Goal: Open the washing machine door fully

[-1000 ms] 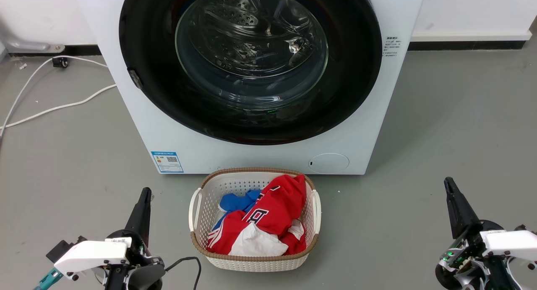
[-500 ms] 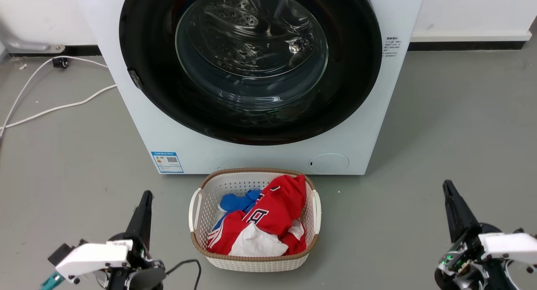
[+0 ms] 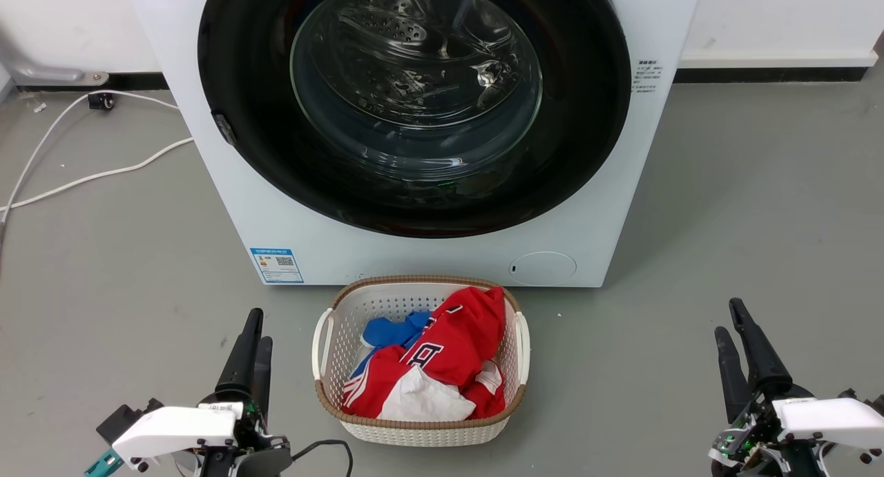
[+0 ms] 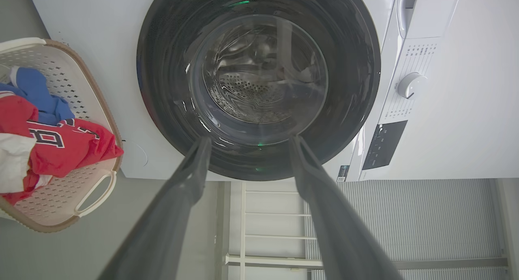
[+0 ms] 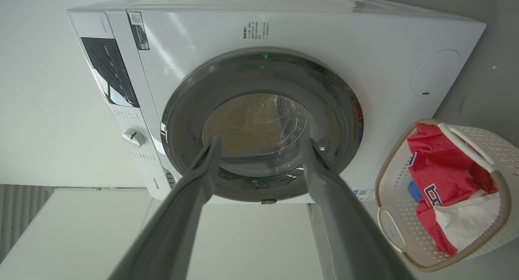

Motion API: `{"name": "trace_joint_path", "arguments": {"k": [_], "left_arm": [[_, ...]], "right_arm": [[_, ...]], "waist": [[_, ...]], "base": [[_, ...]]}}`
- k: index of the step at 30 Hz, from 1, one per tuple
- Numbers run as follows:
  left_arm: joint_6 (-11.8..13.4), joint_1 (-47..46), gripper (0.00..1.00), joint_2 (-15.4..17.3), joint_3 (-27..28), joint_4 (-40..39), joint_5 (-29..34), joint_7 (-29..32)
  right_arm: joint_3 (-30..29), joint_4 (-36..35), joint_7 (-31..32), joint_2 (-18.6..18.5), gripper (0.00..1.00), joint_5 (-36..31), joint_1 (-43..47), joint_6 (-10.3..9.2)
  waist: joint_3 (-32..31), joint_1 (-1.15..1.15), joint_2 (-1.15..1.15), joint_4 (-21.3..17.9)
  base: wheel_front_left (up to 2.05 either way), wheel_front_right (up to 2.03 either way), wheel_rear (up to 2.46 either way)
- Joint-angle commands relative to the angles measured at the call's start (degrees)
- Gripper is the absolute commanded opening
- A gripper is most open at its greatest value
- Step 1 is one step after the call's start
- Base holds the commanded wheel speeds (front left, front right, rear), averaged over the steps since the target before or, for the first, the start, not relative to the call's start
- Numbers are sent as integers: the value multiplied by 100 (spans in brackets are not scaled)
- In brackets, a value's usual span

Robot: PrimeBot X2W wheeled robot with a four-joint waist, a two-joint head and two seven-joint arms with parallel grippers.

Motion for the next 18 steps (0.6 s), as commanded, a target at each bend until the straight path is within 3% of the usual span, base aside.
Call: {"name": "trace_joint_path", "arguments": {"k": [1,7,18], "left_arm": [[-21,-88,100,39,-52,-165,138,-72],[-23,-92,100,70,-139,-316,692,-196],[-27,-102,100,162,-371,-483,2207,-446]], "right_arm": [[48,-161,-77,-44,100,-137,-57,7],[31,-262,-203,-72,100,-733,-33,8],[13,-475,-455,-86,100,-2768,26,10]], "waist": [[2,0,0,8],[10,0,0,23],[29,0,0,30]], "base": [[0,0,0],[0,0,0],[0,0,0]]}}
